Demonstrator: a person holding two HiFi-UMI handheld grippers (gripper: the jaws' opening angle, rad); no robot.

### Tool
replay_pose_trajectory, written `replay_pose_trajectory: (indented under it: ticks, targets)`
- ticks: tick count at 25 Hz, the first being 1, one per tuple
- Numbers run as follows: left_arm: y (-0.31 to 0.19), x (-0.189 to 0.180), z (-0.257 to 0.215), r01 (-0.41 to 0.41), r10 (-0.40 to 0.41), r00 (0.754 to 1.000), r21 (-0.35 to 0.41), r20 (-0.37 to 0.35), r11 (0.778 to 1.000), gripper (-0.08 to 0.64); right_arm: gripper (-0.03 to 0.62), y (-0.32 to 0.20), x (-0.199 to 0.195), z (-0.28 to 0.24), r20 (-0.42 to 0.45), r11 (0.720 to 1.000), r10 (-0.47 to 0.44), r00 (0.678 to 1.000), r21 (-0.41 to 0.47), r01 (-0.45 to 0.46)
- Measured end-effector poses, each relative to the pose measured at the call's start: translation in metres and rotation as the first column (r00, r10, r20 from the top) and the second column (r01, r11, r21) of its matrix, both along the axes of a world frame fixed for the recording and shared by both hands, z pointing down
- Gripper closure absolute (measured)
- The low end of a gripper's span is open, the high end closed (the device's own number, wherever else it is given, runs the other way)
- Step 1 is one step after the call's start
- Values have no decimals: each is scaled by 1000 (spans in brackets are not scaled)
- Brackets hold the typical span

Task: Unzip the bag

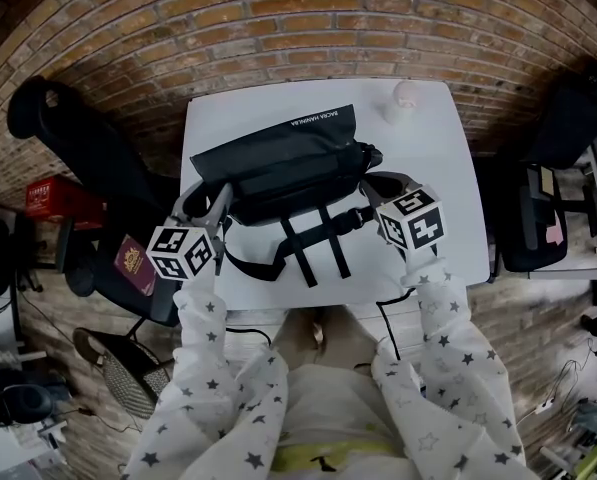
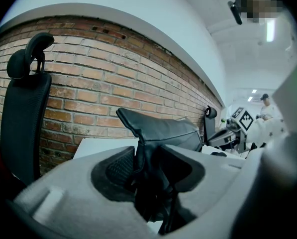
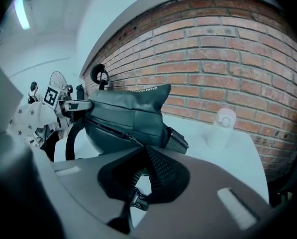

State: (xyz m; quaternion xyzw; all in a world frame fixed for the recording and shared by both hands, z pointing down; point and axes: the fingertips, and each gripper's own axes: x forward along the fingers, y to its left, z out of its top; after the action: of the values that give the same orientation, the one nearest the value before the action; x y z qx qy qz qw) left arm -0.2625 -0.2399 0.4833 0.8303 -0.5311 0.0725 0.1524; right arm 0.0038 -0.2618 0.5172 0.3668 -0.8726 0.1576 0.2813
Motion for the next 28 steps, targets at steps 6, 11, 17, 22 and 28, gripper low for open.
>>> replay_pose_trajectory:
  ticks: [6,11,17,22,28]
  targets:
    - [0,-2,-1,4,-4,1000,-2,2,1000,399,578,-1,0,-1,-9,1000,13,1000,1,-13]
    - [0,-4,-1,11,-11,1000,-2,3,1000,399,578,-6,13,-2,-20,999,51,999,3,-51]
    - [0,-5,1,18,-18,1000,0,2,1000,399,577,-8,25,0,-27,997,74,997,4,-74]
    - [0,-5,2,21,-21,1000,-2,4,1000,399,577,-11,34,1,-34,994,105,994,4,-105]
    - [0,-6,0,24,-24,1000,-1,3,1000,399,577,-14,34,-1,-29,994,112,993,5,-112]
